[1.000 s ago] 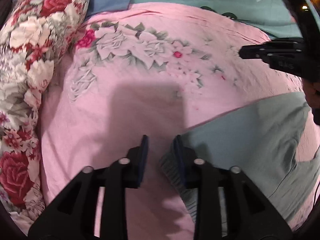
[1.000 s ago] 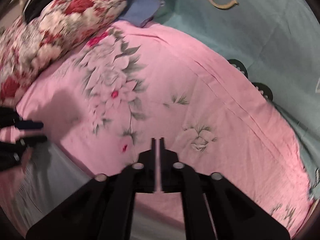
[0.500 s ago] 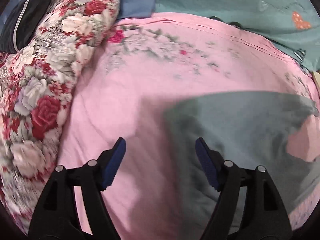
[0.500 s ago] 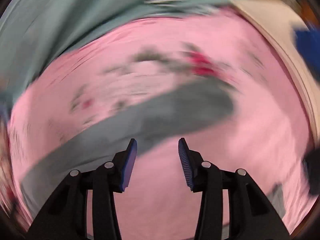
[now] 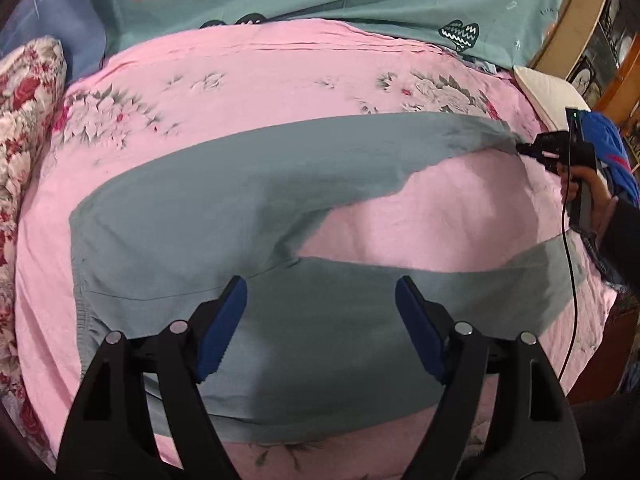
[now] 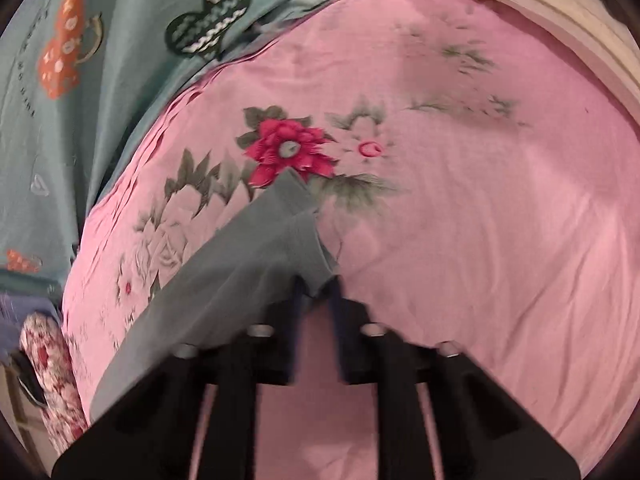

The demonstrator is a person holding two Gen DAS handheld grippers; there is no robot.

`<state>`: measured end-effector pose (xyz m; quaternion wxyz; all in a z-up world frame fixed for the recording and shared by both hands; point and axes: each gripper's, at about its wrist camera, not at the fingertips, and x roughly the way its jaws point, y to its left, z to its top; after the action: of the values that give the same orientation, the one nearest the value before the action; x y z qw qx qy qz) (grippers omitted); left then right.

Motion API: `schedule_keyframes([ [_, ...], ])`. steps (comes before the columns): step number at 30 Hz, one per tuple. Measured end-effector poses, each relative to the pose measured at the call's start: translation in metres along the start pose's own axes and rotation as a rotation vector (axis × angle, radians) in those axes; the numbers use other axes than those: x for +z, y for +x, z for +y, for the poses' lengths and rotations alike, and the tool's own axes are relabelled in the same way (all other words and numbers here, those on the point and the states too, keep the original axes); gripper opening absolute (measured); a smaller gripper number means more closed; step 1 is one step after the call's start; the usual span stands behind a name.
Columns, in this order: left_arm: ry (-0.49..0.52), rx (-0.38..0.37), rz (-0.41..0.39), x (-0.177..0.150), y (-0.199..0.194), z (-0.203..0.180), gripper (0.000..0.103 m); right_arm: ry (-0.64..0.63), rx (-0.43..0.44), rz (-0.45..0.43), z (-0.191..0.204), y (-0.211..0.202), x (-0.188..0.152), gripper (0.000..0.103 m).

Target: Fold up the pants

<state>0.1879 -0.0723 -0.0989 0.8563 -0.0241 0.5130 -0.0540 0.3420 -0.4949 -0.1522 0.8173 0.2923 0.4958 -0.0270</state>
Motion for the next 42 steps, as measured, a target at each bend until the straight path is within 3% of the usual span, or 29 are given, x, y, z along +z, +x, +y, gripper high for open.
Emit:
schedule_keyframes([
  [4, -0.027, 0.056, 0.014, -0.005, -0.006, -0.004, 0.079, 0.023, 0.065, -0.056, -0.005, -0.040, 0.020, 0.000],
  [7, -0.071, 0.087, 0.010, -0.010, -0.013, 0.003, 0.079, 0.001, -0.033, -0.108, -0.025, -0.066, 0.030, 0.000],
  [10, -0.092, 0.127, 0.018, -0.016, -0.015, 0.006, 0.079, -0.032, -0.139, -0.047, -0.041, -0.060, 0.028, 0.000],
  [12, -0.111, 0.152, 0.025, -0.025, -0.017, 0.008, 0.081, -0.088, -0.040, -0.015, -0.027, -0.064, 0.014, 0.008],
  [15, -0.175, 0.179, 0.048, -0.039, -0.018, 0.013, 0.082, -0.427, 0.098, 0.023, 0.054, -0.064, -0.037, 0.016],
  [17, -0.226, 0.188, 0.065, -0.050, -0.021, 0.015, 0.082, -0.687, 0.219, 0.075, 0.117, -0.056, -0.089, 0.021],
  [20, -0.267, 0.221, 0.062, -0.066, -0.036, 0.016, 0.084, -0.978, 0.340, 0.135, 0.188, -0.034, -0.159, 0.025],
  [23, -0.274, 0.270, 0.045, -0.084, -0.055, 0.019, 0.088, -1.181, 0.345, 0.170, 0.236, 0.000, -0.209, 0.025],
  [25, -0.288, 0.299, 0.045, -0.096, -0.064, 0.028, 0.089, -1.259, 0.280, 0.168, 0.253, 0.024, -0.227, 0.025],
  [26, -0.311, 0.305, 0.051, -0.104, -0.067, 0.037, 0.089, -1.272, 0.252, 0.166, 0.257, 0.033, -0.229, 0.025],
  [29, -0.381, 0.302, 0.074, -0.120, -0.070, 0.064, 0.089, -1.246, 0.180, 0.151, 0.263, 0.042, -0.228, 0.009],
  [34, -0.458, 0.279, 0.065, -0.126, -0.071, 0.109, 0.089, -1.250, 0.207, 0.134, 0.255, -0.012, -0.240, 0.009],
  [35, -0.455, 0.272, 0.064, -0.125, -0.069, 0.118, 0.089, -1.239, 0.189, 0.188, 0.248, -0.011, -0.246, 0.019],
  [36, -0.445, 0.268, 0.068, -0.121, -0.066, 0.124, 0.089, -1.223, 0.165, 0.254, 0.240, -0.006, -0.252, 0.041],
  [38, -0.408, 0.271, 0.064, -0.112, -0.063, 0.135, 0.089, -1.166, 0.104, 0.310, 0.229, -0.003, -0.254, 0.046],
  [42, -0.304, 0.274, 0.024, -0.078, -0.055, 0.161, 0.091, -0.998, 0.143, 0.255, 0.226, -0.035, -0.231, 0.055],
])
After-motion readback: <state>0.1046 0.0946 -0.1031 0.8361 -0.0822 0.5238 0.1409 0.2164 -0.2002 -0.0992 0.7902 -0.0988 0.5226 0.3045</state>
